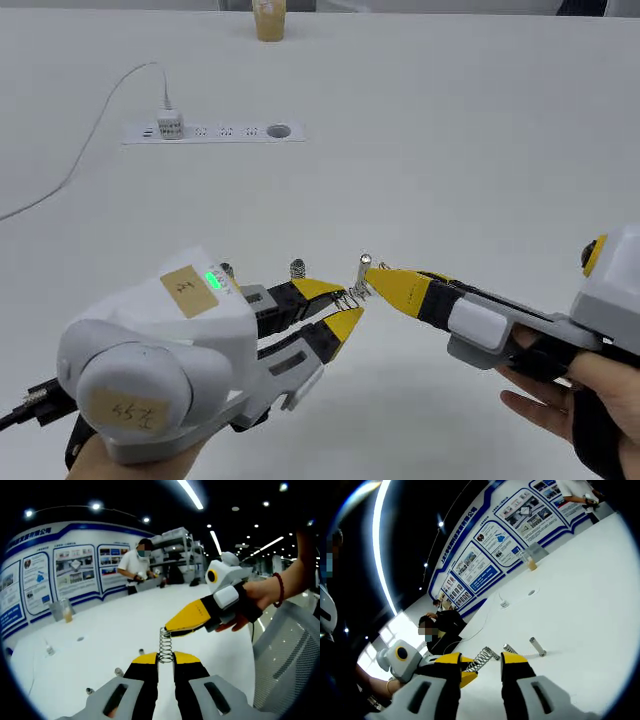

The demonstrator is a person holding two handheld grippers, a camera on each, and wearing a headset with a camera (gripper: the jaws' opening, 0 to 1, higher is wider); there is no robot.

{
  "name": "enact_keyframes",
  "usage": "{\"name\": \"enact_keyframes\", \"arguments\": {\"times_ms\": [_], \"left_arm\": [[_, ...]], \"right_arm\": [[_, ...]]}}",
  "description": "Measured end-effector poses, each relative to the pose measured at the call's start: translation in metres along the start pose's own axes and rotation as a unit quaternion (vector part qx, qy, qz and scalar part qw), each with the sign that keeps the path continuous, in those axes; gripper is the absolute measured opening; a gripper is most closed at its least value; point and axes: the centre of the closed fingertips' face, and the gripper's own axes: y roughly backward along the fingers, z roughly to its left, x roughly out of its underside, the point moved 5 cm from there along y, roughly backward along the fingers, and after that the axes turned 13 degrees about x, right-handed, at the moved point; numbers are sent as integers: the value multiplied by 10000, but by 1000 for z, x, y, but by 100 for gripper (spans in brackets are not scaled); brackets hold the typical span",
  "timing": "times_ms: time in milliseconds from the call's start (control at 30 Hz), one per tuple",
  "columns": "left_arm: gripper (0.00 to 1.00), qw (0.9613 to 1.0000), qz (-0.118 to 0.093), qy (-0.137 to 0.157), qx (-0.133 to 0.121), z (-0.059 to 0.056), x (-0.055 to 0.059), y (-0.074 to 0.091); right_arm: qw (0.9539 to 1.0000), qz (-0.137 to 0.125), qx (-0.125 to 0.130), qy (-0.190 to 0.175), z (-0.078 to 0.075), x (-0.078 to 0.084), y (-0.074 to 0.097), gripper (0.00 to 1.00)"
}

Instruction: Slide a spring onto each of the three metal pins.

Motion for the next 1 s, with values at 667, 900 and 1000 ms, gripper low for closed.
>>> {"name": "enact_keyframes", "arguments": {"times_ms": [667, 900, 1000], "left_arm": [[10, 9970, -484, 596, 56, -4, -9, 7], [11, 9971, -427, 634, -21, -2, -7, 8], [11, 9963, -423, 744, -5, -1, -6, 8]], "right_arm": [[9968, 91, -356, -715, 11, -1, -9, 14], [9955, 85, -499, -804, 17, -1, -13, 12], [9955, 108, -517, -783, 18, 0, -14, 11]]}}
